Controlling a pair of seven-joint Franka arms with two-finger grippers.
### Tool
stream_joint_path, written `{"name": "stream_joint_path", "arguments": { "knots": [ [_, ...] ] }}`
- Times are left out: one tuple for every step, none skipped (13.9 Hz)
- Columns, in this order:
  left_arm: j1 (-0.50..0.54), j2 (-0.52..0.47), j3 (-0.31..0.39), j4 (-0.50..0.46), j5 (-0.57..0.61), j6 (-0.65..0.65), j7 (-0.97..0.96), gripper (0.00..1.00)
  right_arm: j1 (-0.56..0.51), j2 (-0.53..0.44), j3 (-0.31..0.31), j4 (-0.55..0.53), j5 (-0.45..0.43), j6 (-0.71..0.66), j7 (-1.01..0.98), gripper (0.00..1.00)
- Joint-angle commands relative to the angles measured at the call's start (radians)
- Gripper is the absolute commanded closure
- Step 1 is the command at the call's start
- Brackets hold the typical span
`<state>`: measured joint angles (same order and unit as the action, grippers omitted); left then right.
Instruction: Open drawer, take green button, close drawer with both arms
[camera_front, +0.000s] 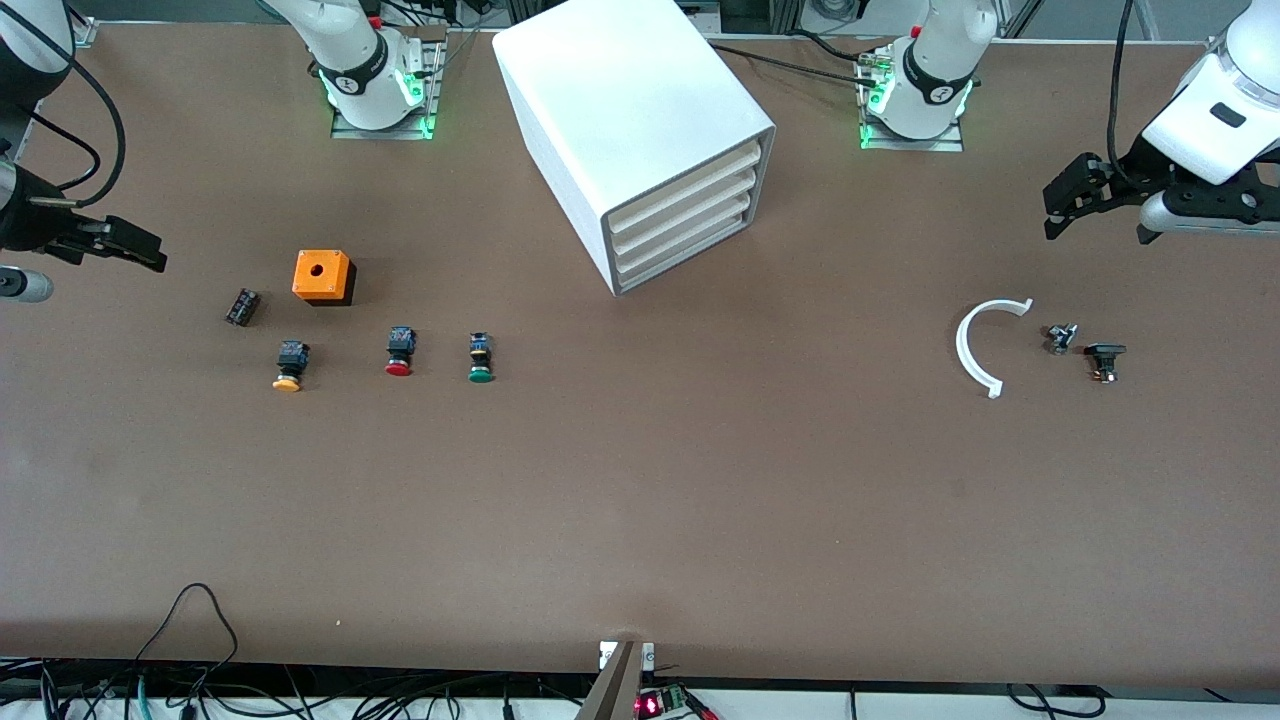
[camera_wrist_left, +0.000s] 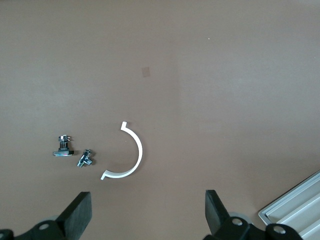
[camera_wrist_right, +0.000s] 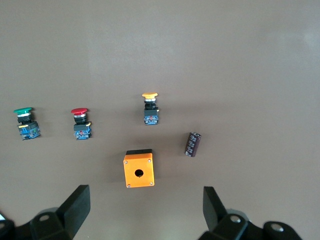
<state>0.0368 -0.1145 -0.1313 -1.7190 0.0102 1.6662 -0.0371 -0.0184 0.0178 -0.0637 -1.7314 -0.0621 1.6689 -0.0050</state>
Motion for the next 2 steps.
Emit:
{"name": "stream_joint_path", "arguments": {
  "knots": [
    [-0.003,0.015,0.001,0.038,0.014,-0.037,0.017,0.0,0.015,-0.027,-0.015,-0.033,0.014,0.017,0.004,0.0],
    [-0.005,0.018,0.001,0.039,0.014,-0.036,0.022,0.0,0.014,-0.032,-0.015,-0.037,0.016,0.019,0.011,0.0]
  ]
}}
